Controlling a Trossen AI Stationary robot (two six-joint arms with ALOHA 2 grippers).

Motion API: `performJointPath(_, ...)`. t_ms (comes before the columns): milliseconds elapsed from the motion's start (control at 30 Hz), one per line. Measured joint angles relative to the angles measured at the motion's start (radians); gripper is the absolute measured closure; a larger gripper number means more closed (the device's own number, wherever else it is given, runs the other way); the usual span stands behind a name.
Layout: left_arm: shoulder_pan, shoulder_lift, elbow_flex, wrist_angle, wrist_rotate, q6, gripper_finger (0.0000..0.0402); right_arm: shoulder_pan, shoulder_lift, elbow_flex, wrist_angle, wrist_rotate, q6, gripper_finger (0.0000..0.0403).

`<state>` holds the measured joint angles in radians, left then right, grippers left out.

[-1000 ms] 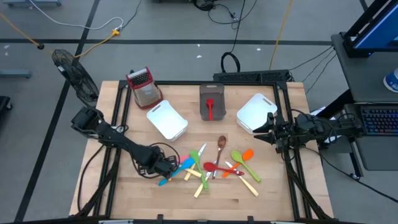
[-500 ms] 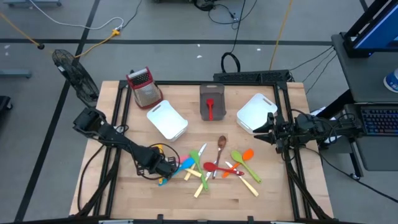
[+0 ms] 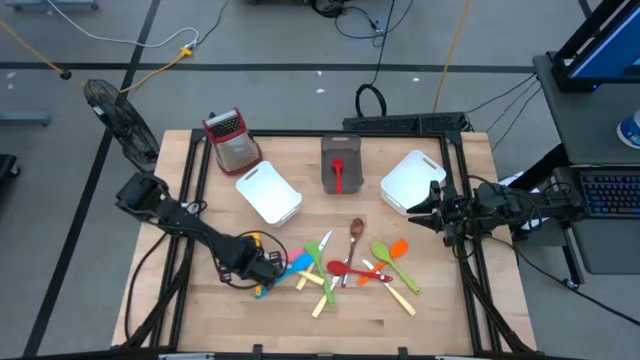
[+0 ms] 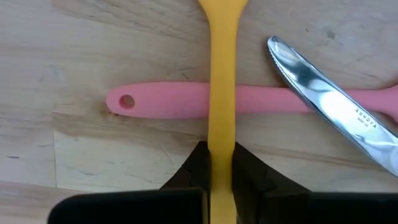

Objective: Pick & Place Kitchen Items
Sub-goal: Put the yellow spatula into the black bin

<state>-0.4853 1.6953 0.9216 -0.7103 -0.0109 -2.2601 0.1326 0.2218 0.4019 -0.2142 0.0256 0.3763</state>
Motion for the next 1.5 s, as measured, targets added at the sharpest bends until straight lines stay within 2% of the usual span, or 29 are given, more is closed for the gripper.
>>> performJointPath(233,-0.014,-0.042,-0.002,-0.025,-0.048,-0.034,0.0378,0.000,0.000,0.000,0.000,0.000,-0.029,0.0289)
performJointPath(433,-0.016,-0.053,-0.002,-0.028,-0.047,-0.050,0.0378,0.000,0.000,0.000,0.000,0.000,-0.107,0.0289)
performJointPath(633,-0.018,-0.057,-0.002,0.014,-0.042,-0.046,0.0378,0.000,0.000,0.000,0.000,0.001,-0.113,0.0289)
performJointPath(967,-0.032,-0.165,0.001,0.064,-0.054,0.003,0.0378,0.000,0.000,0.000,0.000,0.000,-0.113,0.0289)
performJointPath(1333,-0.106,-0.322,0.001,0.058,-0.264,-0.065,0.0378,0.000,0.000,0.000,0.000,0.000,-0.112,0.0289)
performJointPath(1500,-0.124,-0.354,0.001,0.129,-0.400,-0.037,0.0378,0.000,0.000,0.000,0.001,0.000,-0.112,0.0289)
